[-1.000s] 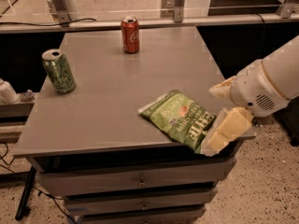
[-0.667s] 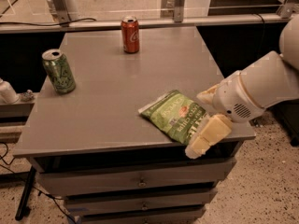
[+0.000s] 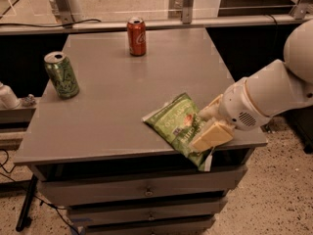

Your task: Move green jalapeno chip bag near green can

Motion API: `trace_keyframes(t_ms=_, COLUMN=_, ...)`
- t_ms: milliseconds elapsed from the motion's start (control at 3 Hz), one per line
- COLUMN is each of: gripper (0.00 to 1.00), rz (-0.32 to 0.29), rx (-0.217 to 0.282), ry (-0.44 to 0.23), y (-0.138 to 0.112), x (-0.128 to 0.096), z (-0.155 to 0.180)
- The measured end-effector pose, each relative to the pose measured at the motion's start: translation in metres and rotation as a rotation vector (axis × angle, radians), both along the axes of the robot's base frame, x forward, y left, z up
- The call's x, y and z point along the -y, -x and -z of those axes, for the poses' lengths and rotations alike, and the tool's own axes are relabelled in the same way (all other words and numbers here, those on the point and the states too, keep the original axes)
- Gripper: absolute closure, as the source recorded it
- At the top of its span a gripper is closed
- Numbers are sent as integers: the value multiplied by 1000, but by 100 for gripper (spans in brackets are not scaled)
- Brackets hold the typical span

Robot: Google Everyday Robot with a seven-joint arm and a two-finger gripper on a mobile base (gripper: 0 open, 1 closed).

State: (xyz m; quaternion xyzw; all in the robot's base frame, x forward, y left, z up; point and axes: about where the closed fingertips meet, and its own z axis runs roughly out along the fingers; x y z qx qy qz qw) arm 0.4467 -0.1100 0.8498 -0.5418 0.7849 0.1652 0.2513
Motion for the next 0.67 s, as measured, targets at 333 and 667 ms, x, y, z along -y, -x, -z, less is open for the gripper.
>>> trace_keyframes(t_ms=333, gripper=64, rz=-1, rx=29, ry=5, y=-7, x=1, z=-17)
trace_keyframes(t_ms=667, gripper=88, rz=-2, rx=82, ry=-7, y=-30, x=-9, z=-48)
